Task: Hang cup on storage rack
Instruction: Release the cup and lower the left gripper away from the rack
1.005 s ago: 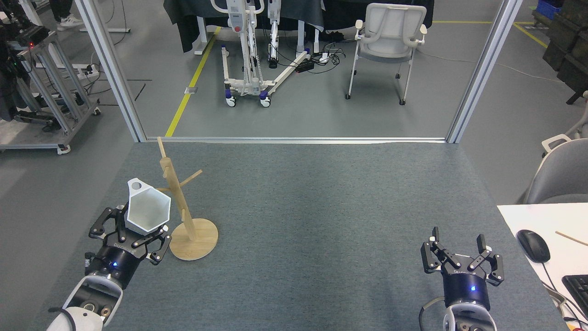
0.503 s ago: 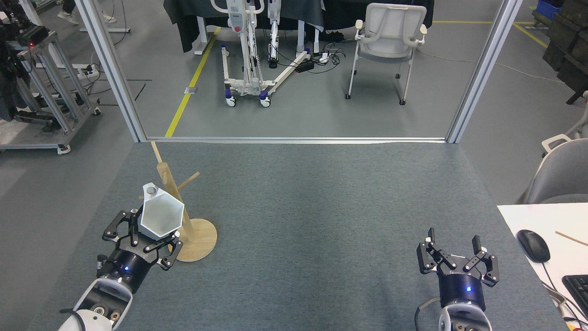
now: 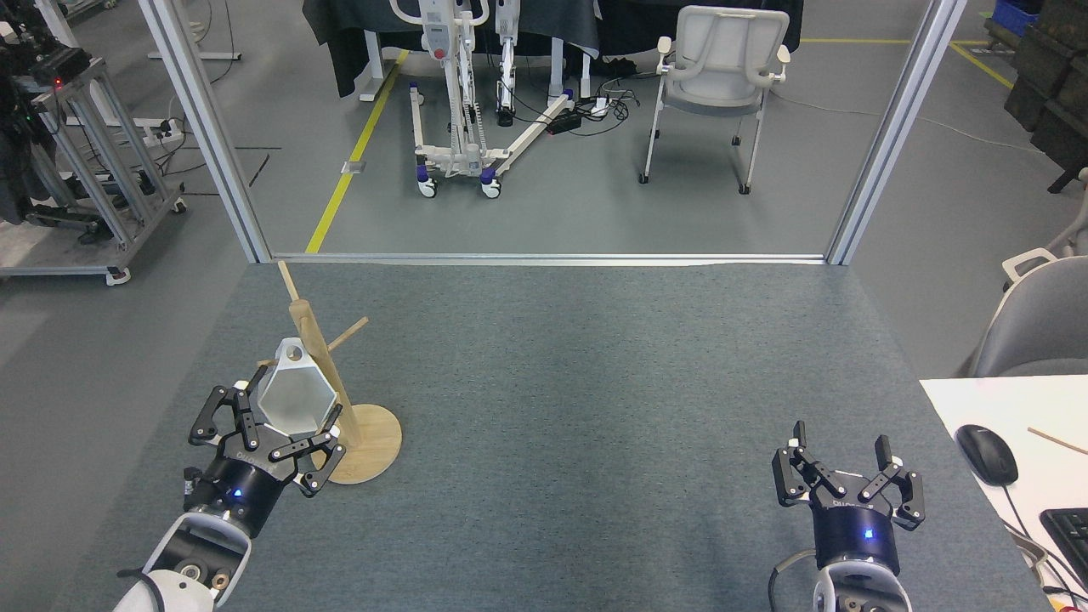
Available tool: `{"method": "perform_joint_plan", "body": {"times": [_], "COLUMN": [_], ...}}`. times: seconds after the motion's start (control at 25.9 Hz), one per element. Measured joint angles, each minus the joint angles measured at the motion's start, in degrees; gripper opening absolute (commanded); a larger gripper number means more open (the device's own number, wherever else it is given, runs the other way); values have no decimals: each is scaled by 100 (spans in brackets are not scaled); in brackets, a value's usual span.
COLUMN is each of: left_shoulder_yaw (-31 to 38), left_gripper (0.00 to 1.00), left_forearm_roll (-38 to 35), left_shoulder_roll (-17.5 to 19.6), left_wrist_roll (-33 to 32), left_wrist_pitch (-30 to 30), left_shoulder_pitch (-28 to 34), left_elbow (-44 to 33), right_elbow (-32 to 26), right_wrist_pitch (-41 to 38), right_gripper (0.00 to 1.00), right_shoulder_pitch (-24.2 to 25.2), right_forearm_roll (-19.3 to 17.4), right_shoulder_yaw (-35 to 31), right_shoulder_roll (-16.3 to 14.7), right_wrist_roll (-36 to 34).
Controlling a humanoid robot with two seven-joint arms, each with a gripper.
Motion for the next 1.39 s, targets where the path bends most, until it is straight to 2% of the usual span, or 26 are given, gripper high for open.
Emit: {"method": "perform_joint_plan", "body": {"times": [0.27, 0.46, 0.62, 0.77, 0.89, 1.01, 1.2, 1.31, 1.39], "left_shoulder_yaw": [16, 180, 517, 670, 488, 111, -380, -460, -474], "left_gripper": [99, 99, 99, 99, 98, 98, 98, 98, 99], "left_forearm_roll": [38, 441, 1172, 1635, 1902, 2010, 2003, 1987, 1986], "left_shoulder_roll": [-57, -179, -237, -392, -641, -921, -1495, -1960, -2144], "left_wrist_roll": [1, 19, 155, 300, 60, -650, -1247, -1375, -1385], "left_wrist_pitch": [87, 958, 1461, 1384, 738, 238, 331, 426, 444], "left_shoulder_pitch": [32, 261, 640, 860, 892, 889, 838, 718, 602], "left_elbow": [94, 11, -617, -1329, -1577, -1638, -1602, -1403, -1230], "right_elbow": [5, -49, -222, -393, -439, -464, -538, -548, -558], "right_wrist_pitch": [-3, 8, 70, 103, 147, 217, 263, 276, 285], "right_gripper": [99, 99, 99, 99, 99, 99, 99, 99, 99], "right_shoulder_pitch": [-5, -70, -94, -60, -56, -106, -178, -197, -192], "right_forearm_roll": [-6, -9, -5, -7, -26, -31, -146, -528, -862], "right_shoulder_yaw": [-14, -26, -17, -2, -1, -3, -35, -46, -51], "right_shoulder_roll": [9, -7, -45, -79, -146, -188, -323, -388, -400], "right_wrist_roll": [0, 1, 4, 6, 7, 23, 28, 24, 18]}}
